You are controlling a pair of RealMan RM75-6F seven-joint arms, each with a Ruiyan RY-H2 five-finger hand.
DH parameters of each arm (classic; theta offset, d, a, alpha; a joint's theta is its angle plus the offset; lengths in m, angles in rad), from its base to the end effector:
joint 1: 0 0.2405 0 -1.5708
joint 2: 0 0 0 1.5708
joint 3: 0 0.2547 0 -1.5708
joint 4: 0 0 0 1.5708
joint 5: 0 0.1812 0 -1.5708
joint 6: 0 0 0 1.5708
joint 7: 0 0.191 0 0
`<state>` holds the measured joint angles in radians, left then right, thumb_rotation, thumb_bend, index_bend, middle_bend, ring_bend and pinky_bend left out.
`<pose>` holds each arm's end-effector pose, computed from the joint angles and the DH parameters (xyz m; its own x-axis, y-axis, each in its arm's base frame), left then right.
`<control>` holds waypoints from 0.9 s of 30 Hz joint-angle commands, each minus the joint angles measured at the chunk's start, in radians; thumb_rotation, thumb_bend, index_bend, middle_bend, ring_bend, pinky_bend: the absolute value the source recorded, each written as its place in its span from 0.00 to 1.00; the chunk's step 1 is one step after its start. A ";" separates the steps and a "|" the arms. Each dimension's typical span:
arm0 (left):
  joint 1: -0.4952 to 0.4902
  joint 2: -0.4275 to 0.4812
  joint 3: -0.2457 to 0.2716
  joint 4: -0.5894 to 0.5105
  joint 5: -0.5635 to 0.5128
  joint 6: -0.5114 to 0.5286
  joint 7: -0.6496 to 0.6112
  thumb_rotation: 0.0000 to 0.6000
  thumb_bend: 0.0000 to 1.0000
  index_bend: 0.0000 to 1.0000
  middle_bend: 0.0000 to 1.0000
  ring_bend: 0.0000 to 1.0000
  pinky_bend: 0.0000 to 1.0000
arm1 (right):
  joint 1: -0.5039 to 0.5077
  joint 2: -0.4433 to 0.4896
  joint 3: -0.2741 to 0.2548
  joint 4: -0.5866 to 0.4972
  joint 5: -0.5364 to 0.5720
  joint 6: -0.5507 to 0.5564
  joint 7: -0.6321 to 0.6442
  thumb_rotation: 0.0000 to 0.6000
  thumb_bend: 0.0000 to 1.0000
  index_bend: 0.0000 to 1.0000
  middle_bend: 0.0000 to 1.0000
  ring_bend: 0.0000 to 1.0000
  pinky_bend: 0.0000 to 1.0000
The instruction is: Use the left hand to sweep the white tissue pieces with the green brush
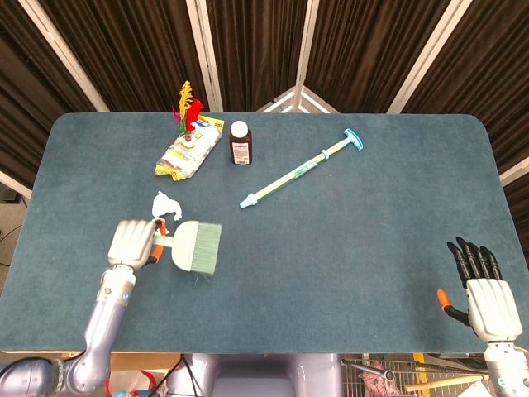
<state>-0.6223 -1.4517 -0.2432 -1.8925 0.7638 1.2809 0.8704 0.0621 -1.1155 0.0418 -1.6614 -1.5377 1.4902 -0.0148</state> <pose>-0.1596 0.3444 0.0512 0.5125 0.2334 0.8264 0.8576 -0.0903 -0.5063 -0.2883 -0.2166 0.1784 0.3696 -0.0164 0.9290 -0.9289 -0.0290 0.3691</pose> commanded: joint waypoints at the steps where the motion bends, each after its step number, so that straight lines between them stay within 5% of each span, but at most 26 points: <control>1: -0.066 -0.002 -0.048 0.025 -0.059 -0.021 0.054 1.00 0.76 0.79 1.00 1.00 1.00 | 0.001 0.000 0.002 -0.003 0.006 -0.005 0.002 1.00 0.38 0.00 0.00 0.00 0.00; 8: -0.182 -0.077 -0.068 0.176 -0.191 -0.092 0.140 1.00 0.76 0.79 1.00 1.00 1.00 | 0.005 0.001 0.010 -0.003 0.024 -0.014 0.016 1.00 0.38 0.00 0.00 0.00 0.00; 16: -0.249 -0.124 -0.032 0.326 -0.241 -0.145 0.181 1.00 0.77 0.79 1.00 1.00 1.00 | 0.006 0.004 0.010 -0.003 0.029 -0.019 0.025 1.00 0.38 0.00 0.00 0.00 0.00; 20: -0.236 -0.090 -0.005 0.344 -0.252 -0.135 0.190 1.00 0.77 0.79 1.00 1.00 1.00 | 0.005 0.005 0.007 -0.003 0.024 -0.018 0.022 1.00 0.38 0.00 0.00 0.00 0.00; 27: -0.162 0.095 0.038 0.292 -0.242 -0.096 0.153 1.00 0.77 0.79 1.00 1.00 1.00 | -0.002 0.005 0.000 -0.010 0.005 -0.001 0.006 1.00 0.38 0.00 0.00 0.00 0.00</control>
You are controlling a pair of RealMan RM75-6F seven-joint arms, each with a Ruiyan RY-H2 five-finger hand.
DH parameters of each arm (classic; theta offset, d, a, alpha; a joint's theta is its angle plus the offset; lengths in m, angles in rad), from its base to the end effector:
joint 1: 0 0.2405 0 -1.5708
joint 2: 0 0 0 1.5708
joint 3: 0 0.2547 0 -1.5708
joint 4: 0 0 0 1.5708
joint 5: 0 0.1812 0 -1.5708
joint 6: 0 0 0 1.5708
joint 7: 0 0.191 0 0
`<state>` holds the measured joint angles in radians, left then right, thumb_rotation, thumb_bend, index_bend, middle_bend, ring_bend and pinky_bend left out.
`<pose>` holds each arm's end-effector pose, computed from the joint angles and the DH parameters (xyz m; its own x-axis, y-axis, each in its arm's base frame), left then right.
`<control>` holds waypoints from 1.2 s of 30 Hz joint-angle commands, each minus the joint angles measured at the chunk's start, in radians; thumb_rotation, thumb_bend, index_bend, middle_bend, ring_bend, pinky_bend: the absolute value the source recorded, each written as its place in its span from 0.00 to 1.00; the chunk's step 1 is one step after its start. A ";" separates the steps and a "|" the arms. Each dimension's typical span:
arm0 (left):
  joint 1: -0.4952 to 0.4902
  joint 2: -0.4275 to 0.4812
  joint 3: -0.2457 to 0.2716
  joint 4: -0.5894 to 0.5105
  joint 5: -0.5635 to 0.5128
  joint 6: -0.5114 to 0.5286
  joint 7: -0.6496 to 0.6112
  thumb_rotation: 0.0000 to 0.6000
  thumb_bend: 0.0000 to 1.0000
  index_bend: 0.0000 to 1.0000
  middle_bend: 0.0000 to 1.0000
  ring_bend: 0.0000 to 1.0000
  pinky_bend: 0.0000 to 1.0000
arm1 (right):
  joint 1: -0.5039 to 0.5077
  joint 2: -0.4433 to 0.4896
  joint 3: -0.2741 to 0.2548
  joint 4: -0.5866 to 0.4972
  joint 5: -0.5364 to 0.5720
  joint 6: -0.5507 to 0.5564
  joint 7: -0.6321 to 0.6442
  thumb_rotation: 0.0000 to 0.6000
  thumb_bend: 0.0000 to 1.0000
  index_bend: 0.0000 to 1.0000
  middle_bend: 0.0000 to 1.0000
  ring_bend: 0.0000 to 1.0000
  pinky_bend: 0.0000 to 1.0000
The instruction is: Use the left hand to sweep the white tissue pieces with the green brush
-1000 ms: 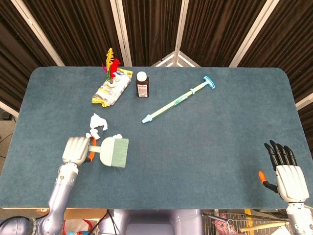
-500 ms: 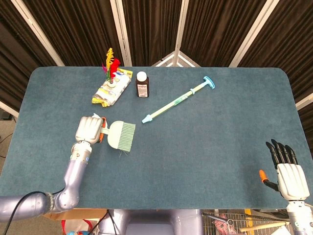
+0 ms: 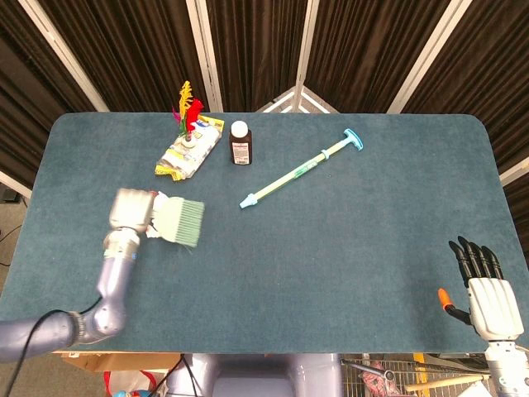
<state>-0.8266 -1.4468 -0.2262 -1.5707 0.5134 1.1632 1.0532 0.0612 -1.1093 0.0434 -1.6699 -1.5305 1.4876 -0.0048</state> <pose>-0.1891 0.4143 0.0616 0.7620 0.2497 0.5975 0.6241 -0.0369 -0.7805 -0.2886 -0.2166 0.1799 0.3576 -0.0183 0.9337 -0.9338 -0.0214 0.3572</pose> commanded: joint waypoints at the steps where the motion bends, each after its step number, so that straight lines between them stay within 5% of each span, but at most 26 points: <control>1: 0.057 0.127 0.023 -0.038 0.014 0.027 -0.047 1.00 0.77 0.79 1.00 1.00 1.00 | -0.001 -0.002 -0.003 -0.002 -0.004 0.002 -0.008 1.00 0.38 0.00 0.00 0.00 0.00; 7: 0.121 0.276 -0.004 -0.077 0.073 0.033 -0.196 1.00 0.77 0.79 1.00 1.00 1.00 | -0.001 -0.006 -0.003 -0.004 -0.013 0.007 -0.022 1.00 0.38 0.00 0.00 0.00 0.00; 12: 0.144 0.314 -0.034 -0.148 0.157 0.018 -0.336 1.00 0.77 0.79 1.00 1.00 1.00 | 0.003 -0.010 -0.004 0.000 -0.024 0.007 -0.019 1.00 0.38 0.00 0.00 0.00 0.00; 18: 0.105 0.229 0.010 -0.185 0.227 -0.004 -0.305 1.00 0.77 0.79 1.00 1.00 1.00 | 0.007 -0.013 -0.003 0.004 -0.022 0.000 -0.019 1.00 0.38 0.00 0.00 0.00 0.00; 27: 0.060 0.024 0.077 -0.081 0.194 0.013 -0.205 1.00 0.77 0.79 1.00 1.00 1.00 | 0.002 -0.008 -0.002 0.008 -0.011 0.003 -0.007 1.00 0.38 0.00 0.00 0.00 0.00; 36: 0.101 0.040 0.115 0.039 0.146 -0.016 -0.239 1.00 0.77 0.79 1.00 1.00 1.00 | -0.002 -0.007 -0.004 0.006 -0.006 0.003 -0.011 1.00 0.38 0.00 0.00 0.00 0.00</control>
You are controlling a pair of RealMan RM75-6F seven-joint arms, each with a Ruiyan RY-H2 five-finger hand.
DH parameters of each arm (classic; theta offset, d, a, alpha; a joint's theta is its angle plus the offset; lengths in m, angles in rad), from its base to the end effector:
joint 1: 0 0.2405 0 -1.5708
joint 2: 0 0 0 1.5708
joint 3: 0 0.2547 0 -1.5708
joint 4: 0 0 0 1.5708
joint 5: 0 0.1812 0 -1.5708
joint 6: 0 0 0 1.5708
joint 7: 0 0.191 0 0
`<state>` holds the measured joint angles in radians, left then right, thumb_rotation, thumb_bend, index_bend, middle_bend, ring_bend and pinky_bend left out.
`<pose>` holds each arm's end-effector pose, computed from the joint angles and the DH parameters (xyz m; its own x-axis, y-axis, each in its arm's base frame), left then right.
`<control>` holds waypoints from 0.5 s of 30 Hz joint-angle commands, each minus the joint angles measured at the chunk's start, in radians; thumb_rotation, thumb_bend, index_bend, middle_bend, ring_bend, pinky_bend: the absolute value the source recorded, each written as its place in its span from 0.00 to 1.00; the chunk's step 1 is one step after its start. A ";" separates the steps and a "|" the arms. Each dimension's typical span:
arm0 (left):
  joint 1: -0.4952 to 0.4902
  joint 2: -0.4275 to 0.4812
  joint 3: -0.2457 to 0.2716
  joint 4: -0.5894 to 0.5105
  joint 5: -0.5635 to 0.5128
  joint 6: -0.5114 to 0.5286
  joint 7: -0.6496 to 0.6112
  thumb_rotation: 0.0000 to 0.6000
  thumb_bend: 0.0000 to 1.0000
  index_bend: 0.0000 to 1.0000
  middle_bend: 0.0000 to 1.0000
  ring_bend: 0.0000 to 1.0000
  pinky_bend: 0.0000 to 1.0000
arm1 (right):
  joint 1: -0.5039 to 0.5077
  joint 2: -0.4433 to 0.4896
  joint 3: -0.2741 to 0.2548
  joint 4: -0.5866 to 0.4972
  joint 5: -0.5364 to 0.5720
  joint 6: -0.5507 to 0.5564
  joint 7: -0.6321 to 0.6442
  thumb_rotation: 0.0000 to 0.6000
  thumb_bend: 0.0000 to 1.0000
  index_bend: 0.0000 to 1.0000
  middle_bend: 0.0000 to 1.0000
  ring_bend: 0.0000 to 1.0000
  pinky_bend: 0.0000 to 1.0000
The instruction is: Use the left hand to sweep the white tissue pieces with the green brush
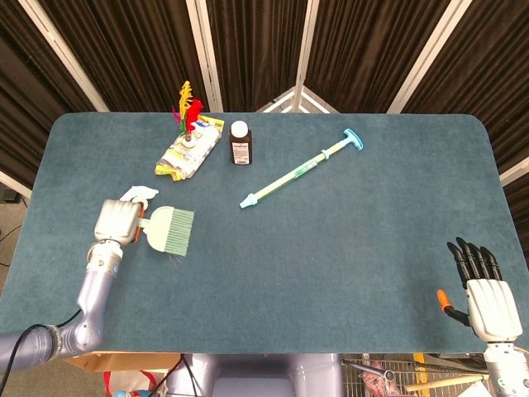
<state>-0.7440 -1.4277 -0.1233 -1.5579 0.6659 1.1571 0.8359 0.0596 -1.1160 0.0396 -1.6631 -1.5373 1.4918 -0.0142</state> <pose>-0.2194 0.3905 0.0584 0.7116 0.2544 0.6549 0.6867 -0.0544 -0.7249 -0.2887 -0.2155 0.1780 0.3670 -0.0181 0.9300 -0.9300 -0.0262 0.3665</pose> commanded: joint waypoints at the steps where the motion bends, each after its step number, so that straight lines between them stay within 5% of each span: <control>1: 0.028 0.039 0.014 0.039 -0.005 -0.012 -0.035 1.00 0.77 0.79 1.00 1.00 1.00 | 0.001 -0.001 0.000 -0.001 0.001 -0.002 -0.004 1.00 0.38 0.00 0.00 0.00 0.00; 10: 0.114 0.203 0.041 0.126 -0.010 -0.026 -0.122 1.00 0.77 0.79 1.00 1.00 1.00 | -0.001 -0.002 0.000 -0.007 -0.001 0.002 -0.013 1.00 0.38 0.00 0.00 0.00 0.00; 15: 0.177 0.268 0.021 0.162 0.033 -0.029 -0.281 1.00 0.77 0.79 1.00 1.00 1.00 | -0.001 -0.003 -0.001 -0.010 -0.003 0.002 -0.019 1.00 0.38 0.00 0.00 0.00 0.00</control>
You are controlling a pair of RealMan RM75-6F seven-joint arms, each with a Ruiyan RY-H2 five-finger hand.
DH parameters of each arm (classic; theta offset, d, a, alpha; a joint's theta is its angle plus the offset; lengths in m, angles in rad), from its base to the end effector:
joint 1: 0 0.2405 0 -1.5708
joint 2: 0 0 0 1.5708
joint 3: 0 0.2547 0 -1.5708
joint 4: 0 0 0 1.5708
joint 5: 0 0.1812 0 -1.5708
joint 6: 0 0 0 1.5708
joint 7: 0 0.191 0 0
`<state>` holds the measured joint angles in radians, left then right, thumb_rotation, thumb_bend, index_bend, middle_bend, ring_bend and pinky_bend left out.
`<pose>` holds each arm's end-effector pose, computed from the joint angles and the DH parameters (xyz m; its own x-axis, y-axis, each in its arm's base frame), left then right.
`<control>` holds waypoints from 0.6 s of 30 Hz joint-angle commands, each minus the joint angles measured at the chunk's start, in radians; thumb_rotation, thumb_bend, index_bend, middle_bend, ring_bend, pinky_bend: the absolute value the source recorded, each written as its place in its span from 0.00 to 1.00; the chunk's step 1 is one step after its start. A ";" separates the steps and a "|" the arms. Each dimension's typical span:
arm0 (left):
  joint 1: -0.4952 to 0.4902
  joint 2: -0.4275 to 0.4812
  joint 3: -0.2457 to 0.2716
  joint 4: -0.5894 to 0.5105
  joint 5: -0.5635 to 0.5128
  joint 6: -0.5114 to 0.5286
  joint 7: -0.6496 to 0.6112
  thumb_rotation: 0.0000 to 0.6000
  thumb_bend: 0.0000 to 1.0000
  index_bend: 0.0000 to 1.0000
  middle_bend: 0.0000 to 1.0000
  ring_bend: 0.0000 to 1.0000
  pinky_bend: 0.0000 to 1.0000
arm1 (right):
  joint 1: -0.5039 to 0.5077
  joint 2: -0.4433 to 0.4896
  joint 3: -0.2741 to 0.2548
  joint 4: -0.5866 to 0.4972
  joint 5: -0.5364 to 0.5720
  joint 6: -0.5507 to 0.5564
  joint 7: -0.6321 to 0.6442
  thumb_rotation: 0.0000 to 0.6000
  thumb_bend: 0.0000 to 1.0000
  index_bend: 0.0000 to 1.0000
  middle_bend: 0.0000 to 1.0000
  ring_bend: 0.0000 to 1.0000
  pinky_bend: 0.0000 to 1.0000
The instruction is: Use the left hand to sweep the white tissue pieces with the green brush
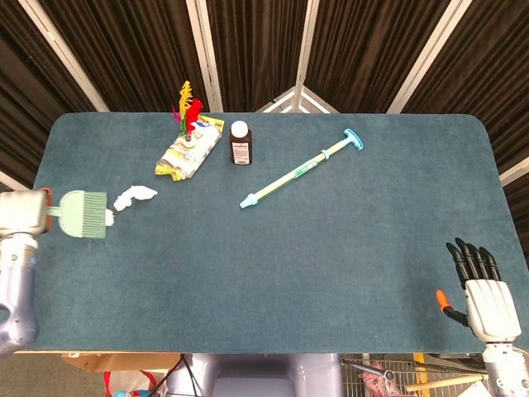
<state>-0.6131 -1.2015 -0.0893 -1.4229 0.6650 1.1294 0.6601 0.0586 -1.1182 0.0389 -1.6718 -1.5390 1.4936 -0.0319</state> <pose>-0.3207 0.3815 0.1810 0.7469 0.2405 0.6199 0.5787 0.2239 -0.7842 -0.2868 -0.2150 0.1768 0.3735 -0.0175 0.9275 -0.9274 -0.0278 0.3730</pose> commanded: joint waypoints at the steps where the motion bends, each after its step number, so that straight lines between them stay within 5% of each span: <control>1: 0.060 0.052 -0.029 0.023 0.057 0.010 -0.162 1.00 0.77 0.79 1.00 1.00 1.00 | 0.000 -0.002 -0.001 -0.002 -0.003 0.001 -0.004 1.00 0.38 0.00 0.00 0.00 0.00; 8: 0.133 0.137 -0.076 -0.150 0.238 0.102 -0.409 1.00 0.77 0.79 1.00 1.00 1.00 | 0.000 -0.008 -0.006 0.001 -0.020 0.007 -0.021 1.00 0.38 0.00 0.00 0.00 0.00; 12: 0.182 0.165 -0.025 -0.321 0.367 0.152 -0.432 1.00 0.76 0.79 1.00 1.00 1.00 | 0.000 -0.006 -0.003 -0.003 -0.007 0.001 -0.021 1.00 0.38 0.00 0.00 0.00 0.00; 18: 0.196 0.112 0.045 -0.478 0.388 0.109 -0.361 1.00 0.74 0.78 1.00 1.00 1.00 | -0.001 -0.005 -0.004 -0.005 -0.013 0.005 -0.020 1.00 0.38 0.00 0.00 0.00 0.00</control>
<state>-0.4356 -1.0672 -0.0805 -1.8474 1.0240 1.2465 0.2714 0.0577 -1.1233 0.0347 -1.6772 -1.5513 1.4981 -0.0518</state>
